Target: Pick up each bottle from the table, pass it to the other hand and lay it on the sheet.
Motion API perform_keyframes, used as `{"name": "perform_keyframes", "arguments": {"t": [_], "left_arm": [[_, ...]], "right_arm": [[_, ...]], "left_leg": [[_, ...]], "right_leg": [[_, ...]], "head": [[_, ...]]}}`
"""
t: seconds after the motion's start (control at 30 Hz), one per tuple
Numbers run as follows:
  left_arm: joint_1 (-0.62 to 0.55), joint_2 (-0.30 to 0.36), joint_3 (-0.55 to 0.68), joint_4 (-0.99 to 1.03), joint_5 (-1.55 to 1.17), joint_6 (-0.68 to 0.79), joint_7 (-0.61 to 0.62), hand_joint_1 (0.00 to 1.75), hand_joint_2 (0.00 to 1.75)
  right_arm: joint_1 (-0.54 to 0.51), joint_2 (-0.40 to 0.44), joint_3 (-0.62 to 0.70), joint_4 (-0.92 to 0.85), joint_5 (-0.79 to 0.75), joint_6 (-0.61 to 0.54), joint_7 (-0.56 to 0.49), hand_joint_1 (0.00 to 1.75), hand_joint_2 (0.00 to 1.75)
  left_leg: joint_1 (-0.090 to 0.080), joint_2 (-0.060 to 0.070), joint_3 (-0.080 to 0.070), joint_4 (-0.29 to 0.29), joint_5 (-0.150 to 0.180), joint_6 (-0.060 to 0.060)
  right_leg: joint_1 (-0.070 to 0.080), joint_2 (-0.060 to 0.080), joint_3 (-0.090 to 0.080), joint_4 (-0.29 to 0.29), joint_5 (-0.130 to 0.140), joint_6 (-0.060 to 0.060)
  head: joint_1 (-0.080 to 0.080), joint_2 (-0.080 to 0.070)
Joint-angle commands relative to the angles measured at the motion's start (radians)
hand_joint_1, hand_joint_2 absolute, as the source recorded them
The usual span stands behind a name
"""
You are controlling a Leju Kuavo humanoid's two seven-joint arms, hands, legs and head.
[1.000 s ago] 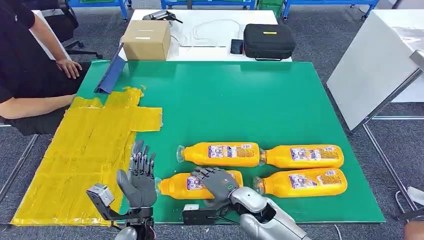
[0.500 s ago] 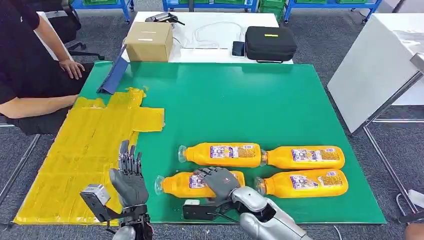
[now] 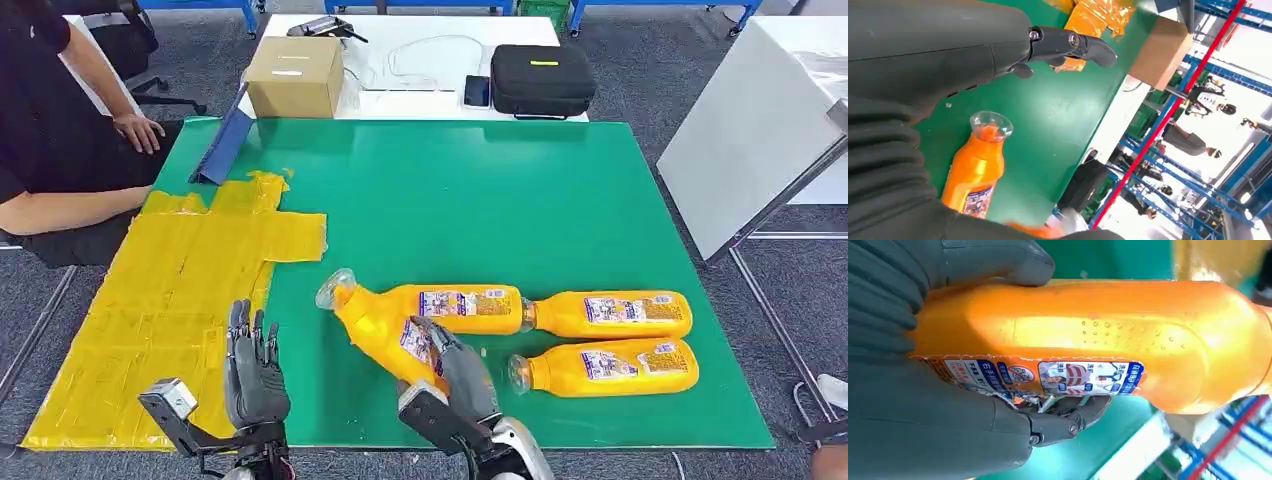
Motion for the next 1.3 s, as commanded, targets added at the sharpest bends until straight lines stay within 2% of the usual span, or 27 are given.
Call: {"name": "perform_keyframes", "arguments": {"t": [0.03,0.1,0.17,0.33,0.53,0.7,0.87,1.03,1.3], "left_arm": [[-0.004,0.018,-0.012,0.015,0.117,-0.191,0.029,0.0,1.75],[-0.001,0.025,-0.032,-0.001,0.103,-0.224,-0.003,0.0,1.75],[-0.008,0.061,-0.067,-0.016,0.085,-0.26,-0.055,0.0,1.75],[-0.007,0.063,-0.071,-0.021,0.083,-0.262,-0.059,0.0,1.75],[-0.01,0.094,-0.148,-0.064,0.011,-0.288,-0.115,0.0,1.75],[-0.012,0.092,-0.147,-0.055,0.009,-0.281,-0.12,0.0,1.75],[-0.004,0.078,-0.099,-0.047,0.059,-0.292,-0.109,0.0,1.75],[-0.003,0.079,-0.094,-0.045,0.062,-0.294,-0.108,0.0,1.75],[-0.003,0.05,-0.071,-0.001,0.061,-0.335,-0.06,0.0,1.75]], "right_arm": [[-0.038,0.043,-0.029,0.036,-0.064,0.03,-0.049,1.75,1.75],[-0.057,0.052,-0.019,0.064,-0.076,0.044,-0.057,1.75,1.75],[-0.075,0.055,0.005,0.08,-0.081,0.059,-0.063,1.75,1.75],[-0.076,0.055,0.009,0.083,-0.082,0.061,-0.064,1.75,1.75],[-0.089,0.042,0.07,0.102,-0.08,0.099,-0.069,1.75,1.75],[-0.078,0.047,0.125,0.097,-0.029,0.107,-0.045,1.75,1.75],[-0.089,0.017,0.205,0.061,0.067,0.126,-0.045,1.75,1.75],[-0.085,0.016,0.21,0.054,0.07,0.127,-0.045,1.75,1.75],[-0.109,-0.02,0.307,0.021,0.135,0.172,-0.082,1.75,1.75]], "left_leg": [[0.002,0.0,0.0,0.002,-0.002,-0.004],[0.002,0.0,-0.001,0.001,-0.001,-0.003],[0.002,0.0,-0.001,0.001,-0.001,-0.003],[0.001,0.0,-0.002,0.0,0.0,-0.002],[0.002,0.0,-0.002,0.0,-0.002,-0.004],[0.002,0.0,-0.002,0.001,-0.002,-0.004],[0.002,0.001,-0.003,0.001,-0.001,-0.003],[0.001,-0.001,-0.005,0.0,0.0,-0.002],[0.001,-0.001,-0.005,0.0,0.0,-0.002]], "right_leg": [[0.001,0.004,0.0,0.0,0.0,-0.002],[0.001,0.003,-0.001,0.0,0.001,-0.002],[0.001,0.003,-0.001,0.0,0.0,-0.002],[0.001,0.002,-0.001,-0.001,0.001,-0.001],[0.001,0.003,0.004,0.0,0.0,-0.002],[0.002,0.003,0.006,-0.001,0.0,-0.002],[0.002,0.003,0.003,0.0,0.0,-0.001],[0.0,0.001,-0.004,0.0,0.0,-0.001],[0.001,0.001,-0.004,-0.001,0.0,-0.001]], "head": [[0.0,0.0],[0.0,0.0],[0.0,0.0],[0.0,0.0],[-0.001,0.0],[0.0,0.0],[0.0,0.0],[0.0,0.0],[0.0,0.0]]}}
